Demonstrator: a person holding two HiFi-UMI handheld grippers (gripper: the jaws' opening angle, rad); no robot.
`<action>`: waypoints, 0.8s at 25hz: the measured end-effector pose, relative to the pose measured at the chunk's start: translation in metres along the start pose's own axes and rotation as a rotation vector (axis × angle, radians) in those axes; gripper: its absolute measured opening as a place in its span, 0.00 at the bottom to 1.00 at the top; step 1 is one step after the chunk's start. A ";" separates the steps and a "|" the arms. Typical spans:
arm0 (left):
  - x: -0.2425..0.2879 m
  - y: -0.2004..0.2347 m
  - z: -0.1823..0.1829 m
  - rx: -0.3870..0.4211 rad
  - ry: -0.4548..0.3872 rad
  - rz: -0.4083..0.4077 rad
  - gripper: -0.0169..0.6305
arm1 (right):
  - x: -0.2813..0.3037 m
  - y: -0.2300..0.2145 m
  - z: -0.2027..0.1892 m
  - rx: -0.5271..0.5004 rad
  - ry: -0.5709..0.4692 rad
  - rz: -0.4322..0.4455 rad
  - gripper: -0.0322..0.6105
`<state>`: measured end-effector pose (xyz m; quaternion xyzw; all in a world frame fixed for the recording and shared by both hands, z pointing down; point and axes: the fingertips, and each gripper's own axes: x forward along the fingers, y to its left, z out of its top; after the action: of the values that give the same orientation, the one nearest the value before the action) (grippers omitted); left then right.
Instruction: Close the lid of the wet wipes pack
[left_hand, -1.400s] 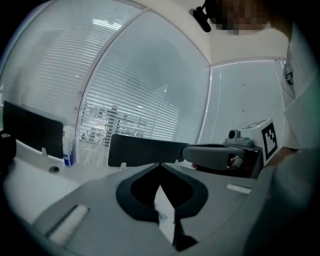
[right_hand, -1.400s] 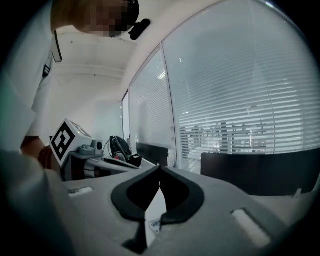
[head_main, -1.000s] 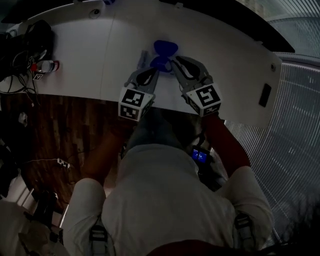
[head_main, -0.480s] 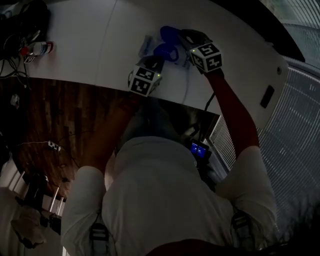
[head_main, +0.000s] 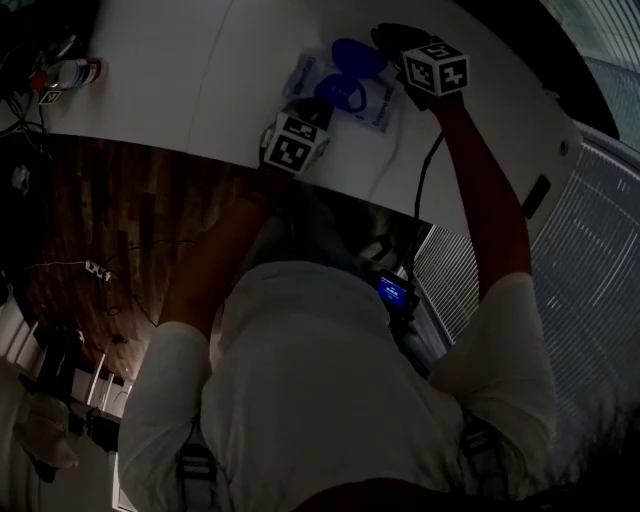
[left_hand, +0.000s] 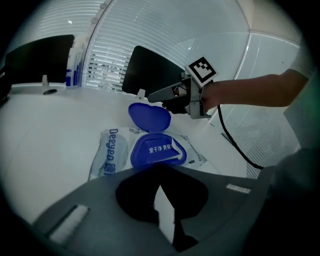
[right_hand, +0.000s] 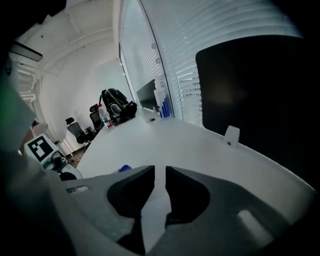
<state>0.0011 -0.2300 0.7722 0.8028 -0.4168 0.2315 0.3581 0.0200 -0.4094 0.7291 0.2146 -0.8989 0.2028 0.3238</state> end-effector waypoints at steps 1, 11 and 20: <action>0.000 0.000 0.000 -0.002 0.001 -0.001 0.03 | 0.003 -0.002 0.000 -0.007 0.011 0.005 0.14; 0.002 0.002 -0.003 -0.023 -0.002 -0.017 0.03 | 0.021 0.011 -0.015 0.113 0.092 0.195 0.05; 0.003 0.003 -0.003 -0.023 0.000 -0.020 0.03 | 0.010 0.046 -0.006 0.191 0.070 0.373 0.05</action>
<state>-0.0006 -0.2302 0.7775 0.8028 -0.4113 0.2228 0.3697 -0.0076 -0.3712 0.7294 0.0672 -0.8879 0.3508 0.2899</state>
